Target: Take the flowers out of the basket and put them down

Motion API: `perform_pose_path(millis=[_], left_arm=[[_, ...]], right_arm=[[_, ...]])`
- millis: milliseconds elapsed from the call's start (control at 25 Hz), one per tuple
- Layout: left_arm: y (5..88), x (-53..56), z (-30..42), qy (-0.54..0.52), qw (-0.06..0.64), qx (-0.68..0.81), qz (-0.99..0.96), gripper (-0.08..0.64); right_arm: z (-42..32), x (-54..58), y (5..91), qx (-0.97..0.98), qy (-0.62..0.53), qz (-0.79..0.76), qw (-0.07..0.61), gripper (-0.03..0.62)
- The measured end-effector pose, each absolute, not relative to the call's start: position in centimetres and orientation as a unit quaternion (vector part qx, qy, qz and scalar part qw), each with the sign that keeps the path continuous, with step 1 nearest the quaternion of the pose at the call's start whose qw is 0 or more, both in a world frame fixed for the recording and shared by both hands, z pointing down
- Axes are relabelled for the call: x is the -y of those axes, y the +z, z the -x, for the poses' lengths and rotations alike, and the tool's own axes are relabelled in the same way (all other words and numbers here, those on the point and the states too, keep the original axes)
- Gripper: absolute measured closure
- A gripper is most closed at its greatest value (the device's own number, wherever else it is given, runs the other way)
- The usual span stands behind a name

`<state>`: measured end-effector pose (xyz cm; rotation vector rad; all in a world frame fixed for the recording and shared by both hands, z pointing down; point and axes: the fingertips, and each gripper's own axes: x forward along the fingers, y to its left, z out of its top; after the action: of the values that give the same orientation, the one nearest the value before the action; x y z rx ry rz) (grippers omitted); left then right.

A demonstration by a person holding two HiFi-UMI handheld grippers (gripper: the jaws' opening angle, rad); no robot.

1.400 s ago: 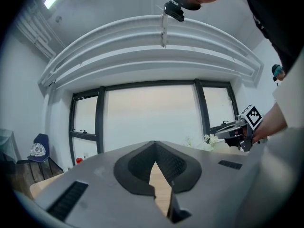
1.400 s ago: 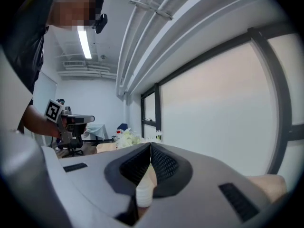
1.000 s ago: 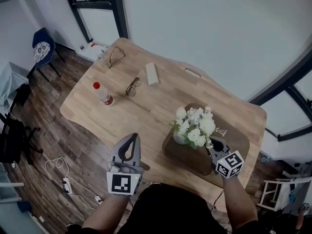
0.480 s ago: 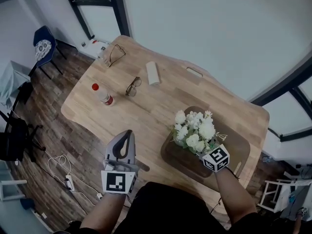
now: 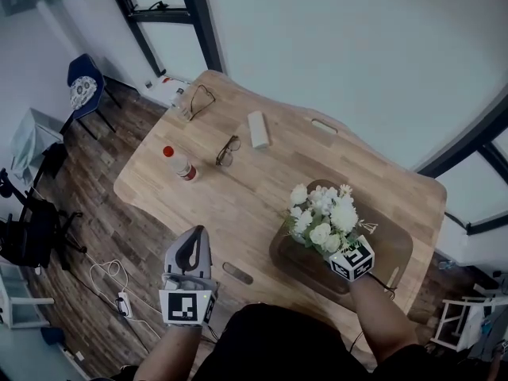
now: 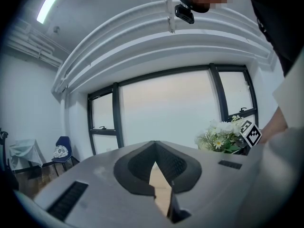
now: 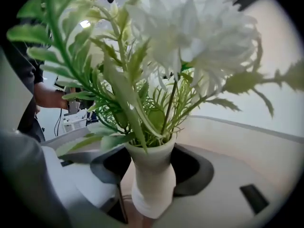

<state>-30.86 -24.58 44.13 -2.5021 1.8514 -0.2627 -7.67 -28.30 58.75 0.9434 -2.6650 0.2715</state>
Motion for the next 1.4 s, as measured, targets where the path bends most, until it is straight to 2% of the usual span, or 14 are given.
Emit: perform_pose_path(millis=[800, 1400], left_arm=[[40.6, 24.1, 23.8, -0.016, 0.036, -0.533, 0.845, 0.555], [38.1, 24.1, 18.3, 0.003, 0.056, -0.475, 0.878, 0.555]], right_arm=[[3.1, 22.5, 49.8, 0.927, 0.077, -0.344, 0.130, 0.314], [-2.2, 20.5, 44.1, 0.903, 0.049, -0.415, 0.098, 0.314]])
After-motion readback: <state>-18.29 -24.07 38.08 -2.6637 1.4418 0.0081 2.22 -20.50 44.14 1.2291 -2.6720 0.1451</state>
